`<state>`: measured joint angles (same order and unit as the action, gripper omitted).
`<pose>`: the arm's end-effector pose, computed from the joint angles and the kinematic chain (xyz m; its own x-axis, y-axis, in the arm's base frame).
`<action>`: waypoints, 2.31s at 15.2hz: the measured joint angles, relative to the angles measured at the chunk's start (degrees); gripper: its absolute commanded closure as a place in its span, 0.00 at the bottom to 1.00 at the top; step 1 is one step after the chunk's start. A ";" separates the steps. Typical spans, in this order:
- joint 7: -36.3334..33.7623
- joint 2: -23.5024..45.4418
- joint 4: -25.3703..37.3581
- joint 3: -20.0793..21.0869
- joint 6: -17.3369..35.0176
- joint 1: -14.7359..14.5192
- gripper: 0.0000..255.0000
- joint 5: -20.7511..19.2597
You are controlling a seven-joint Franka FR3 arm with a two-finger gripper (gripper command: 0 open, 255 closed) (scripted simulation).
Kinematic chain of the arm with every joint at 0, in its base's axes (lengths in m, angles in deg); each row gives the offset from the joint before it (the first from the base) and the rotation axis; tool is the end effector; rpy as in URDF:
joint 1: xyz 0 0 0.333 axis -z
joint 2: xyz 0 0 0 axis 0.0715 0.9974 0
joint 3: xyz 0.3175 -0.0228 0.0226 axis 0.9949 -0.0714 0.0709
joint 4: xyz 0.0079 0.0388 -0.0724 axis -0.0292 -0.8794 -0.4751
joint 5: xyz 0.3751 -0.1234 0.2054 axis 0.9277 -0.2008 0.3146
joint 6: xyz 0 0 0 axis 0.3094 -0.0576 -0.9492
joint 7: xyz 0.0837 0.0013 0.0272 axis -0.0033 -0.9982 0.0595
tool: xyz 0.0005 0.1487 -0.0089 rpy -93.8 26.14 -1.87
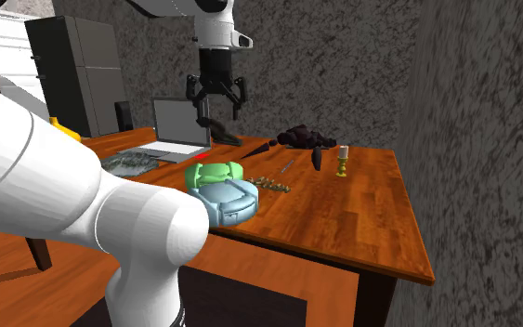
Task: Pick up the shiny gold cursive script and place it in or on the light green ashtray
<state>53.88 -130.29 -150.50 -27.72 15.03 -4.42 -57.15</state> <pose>0.3679 0.0157 0.5583 0.9822 0.1797 0.0553 0.1821 -0.9824 -0.0408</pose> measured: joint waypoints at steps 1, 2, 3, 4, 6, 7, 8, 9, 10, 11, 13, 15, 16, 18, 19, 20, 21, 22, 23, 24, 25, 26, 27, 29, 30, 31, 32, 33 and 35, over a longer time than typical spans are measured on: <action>0.00 0.00 0.00 0.00 0.00 0.00 0.00 0.00; 0.58 0.43 -0.40 -0.08 0.88 -0.04 0.00 -0.39; 1.13 1.31 -0.99 0.11 2.43 -0.20 0.00 -0.79; 1.94 2.17 -2.02 0.18 4.45 -0.33 0.00 -1.36; 3.87 4.14 -3.26 0.08 8.06 -0.46 0.00 -2.79; 4.73 5.32 -3.86 0.12 10.00 -0.56 0.00 -3.47; 5.65 6.60 -4.88 0.09 12.47 -0.60 0.00 -4.21; 6.29 8.30 -5.14 0.26 14.68 -0.72 0.00 -4.86; 6.83 9.59 -5.56 0.51 16.64 -0.86 0.00 -5.51; 7.76 10.87 -6.38 0.37 18.96 -0.78 0.00 -6.35; 8.94 14.43 -7.32 0.56 23.93 -0.78 0.00 -7.94; 10.45 17.57 -7.46 0.43 27.85 -0.52 0.00 -9.73; 10.81 19.78 -7.10 0.62 29.97 -0.47 0.00 -10.63; 11.77 23.67 -7.12 0.69 34.41 -0.12 0.00 -12.68; 12.00 25.47 -6.96 0.86 36.34 0.00 0.00 -13.72; 12.25 27.64 -6.72 0.93 38.56 0.24 0.00 -14.93; 12.39 30.20 -5.53 1.10 40.23 0.44 0.00 -16.12; 12.23 32.44 -4.75 1.38 41.92 0.55 0.00 -17.39; 12.27 34.90 -3.74 1.48 43.66 0.79 0.00 -18.77; 12.36 36.05 -3.40 1.51 44.65 0.91 0.00 -19.65; 12.09 36.73 -3.99 1.52 46.01 1.04 0.00 -20.39; 11.82 37.56 -4.12 1.54 47.00 1.13 0.00 -20.88; 11.55 38.41 -4.08 1.53 47.83 1.22 0.00 -21.29; 11.13 39.84 -4.16 1.41 49.36 1.44 0.00 -21.98; 10.90 40.46 -4.47 1.31 50.29 1.59 0.00 -22.38; 10.62 41.18 -4.51 1.25 51.05 1.69 0.00 -22.74; 10.69 41.59 -4.43 1.13 51.41 1.81 0.00 -22.88; 10.56 41.87 -4.47 1.11 51.74 1.85 0.00 -23.03; 10.42 42.07 -4.48 1.12 51.95 1.85 0.00 -23.15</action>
<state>64.30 -88.22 -154.99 -26.60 66.98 -2.57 -80.31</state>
